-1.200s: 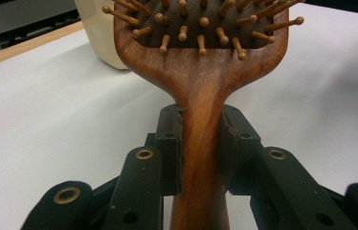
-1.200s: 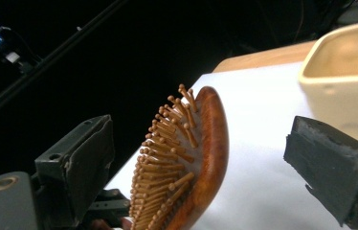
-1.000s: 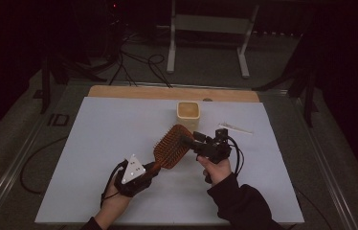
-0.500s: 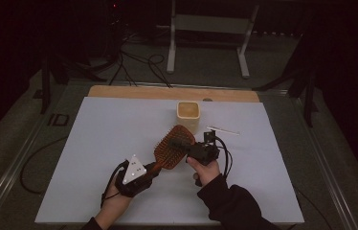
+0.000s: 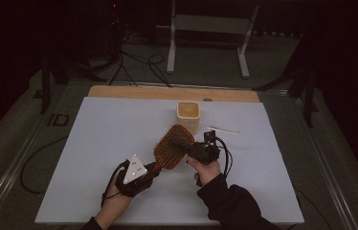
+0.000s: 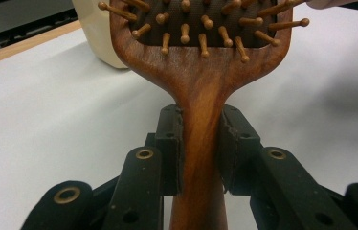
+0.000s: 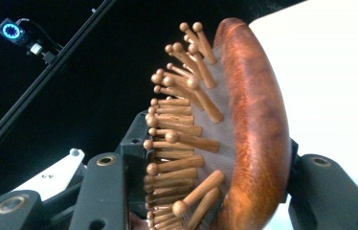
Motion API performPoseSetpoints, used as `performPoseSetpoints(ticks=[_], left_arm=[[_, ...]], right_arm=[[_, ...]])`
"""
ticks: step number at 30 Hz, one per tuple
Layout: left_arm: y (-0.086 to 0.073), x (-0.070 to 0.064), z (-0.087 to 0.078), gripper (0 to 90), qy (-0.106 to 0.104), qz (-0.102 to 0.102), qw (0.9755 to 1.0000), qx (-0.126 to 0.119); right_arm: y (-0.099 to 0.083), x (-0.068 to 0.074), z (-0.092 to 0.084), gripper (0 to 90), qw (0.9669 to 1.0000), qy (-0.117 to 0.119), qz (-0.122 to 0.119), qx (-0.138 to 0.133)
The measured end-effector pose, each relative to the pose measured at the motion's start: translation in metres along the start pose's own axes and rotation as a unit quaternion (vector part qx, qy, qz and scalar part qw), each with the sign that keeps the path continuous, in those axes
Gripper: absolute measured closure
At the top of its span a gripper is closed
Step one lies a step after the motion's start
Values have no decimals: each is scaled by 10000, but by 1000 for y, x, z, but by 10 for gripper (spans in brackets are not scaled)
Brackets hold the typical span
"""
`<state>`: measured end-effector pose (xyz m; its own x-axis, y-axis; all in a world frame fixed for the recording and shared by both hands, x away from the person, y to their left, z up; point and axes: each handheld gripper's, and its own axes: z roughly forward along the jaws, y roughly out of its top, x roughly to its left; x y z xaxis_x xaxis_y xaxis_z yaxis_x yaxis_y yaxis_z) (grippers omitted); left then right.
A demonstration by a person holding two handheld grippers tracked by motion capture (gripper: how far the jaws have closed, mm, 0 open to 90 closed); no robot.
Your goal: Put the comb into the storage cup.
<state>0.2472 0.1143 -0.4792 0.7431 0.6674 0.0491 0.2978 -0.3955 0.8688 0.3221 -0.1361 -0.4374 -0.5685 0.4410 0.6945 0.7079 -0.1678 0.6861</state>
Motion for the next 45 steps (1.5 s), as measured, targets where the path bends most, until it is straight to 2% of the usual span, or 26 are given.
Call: performPoseSetpoints(ticks=[5,10,12,14,15,17,22,25,26,27,28,30,32,33,35,39,42,45], left_arm=[[2,0,-2,731,-7,-6,10000,-58],[4,2,-2,701,-149,-123,9998,-33],[5,2,-2,568,-49,-109,9999,22],[6,5,-4,493,-76,-234,9997,27],[6,7,-5,455,-113,-289,9995,63],[6,10,-7,442,-113,-341,9993,84],[6,14,-9,307,-206,-422,9985,283],[6,15,-9,242,-210,-474,9980,363],[6,15,-9,190,-176,-488,9979,380],[6,16,-9,174,-240,-473,9978,409],[6,17,-9,165,-186,-484,9977,440],[5,20,-10,132,-342,-580,9967,452],[3,23,-11,28,-496,-641,9956,474],[2,24,-12,21,-543,-647,9951,508],[-2,25,-14,2,-487,-631,9955,505],[-12,32,-21,0,-392,-594,9965,448],[-18,37,-28,0,-347,-591,9970,370],[-24,42,-34,1,-275,-686,9968,293]], right_arm=[[3,5,-1,525,9999,8,-145,-20],[6,10,-2,531,9995,21,-322,17],[7,14,-2,531,9987,-33,-515,38],[10,17,-4,531,9978,-47,-663,8],[11,18,-5,531,9978,-61,-663,-18],[15,20,-8,531,9971,-34,-761,-38],[26,24,-14,530,9950,-114,-988,-86],[31,27,-17,530,9925,-179,-1204,-92],[33,29,-19,530,9914,-208,-1286,-83],[34,30,-20,530,9902,-262,-1368,-124],[35,32,-22,530,9889,-308,-1448,-138],[38,34,-24,531,9868,-360,-1574,-158],[41,36,-27,531,9854,-358,-1656,-155],[44,37,-28,532,9844,-365,-1714,-181],[48,40,-32,531,9825,-408,-1799,-250],[57,43,-37,530,9823,-413,-1787,-388],[63,47,-41,530,9795,-450,-1914,-448],[68,49,-43,530,9786,-435,-1944,-521]])
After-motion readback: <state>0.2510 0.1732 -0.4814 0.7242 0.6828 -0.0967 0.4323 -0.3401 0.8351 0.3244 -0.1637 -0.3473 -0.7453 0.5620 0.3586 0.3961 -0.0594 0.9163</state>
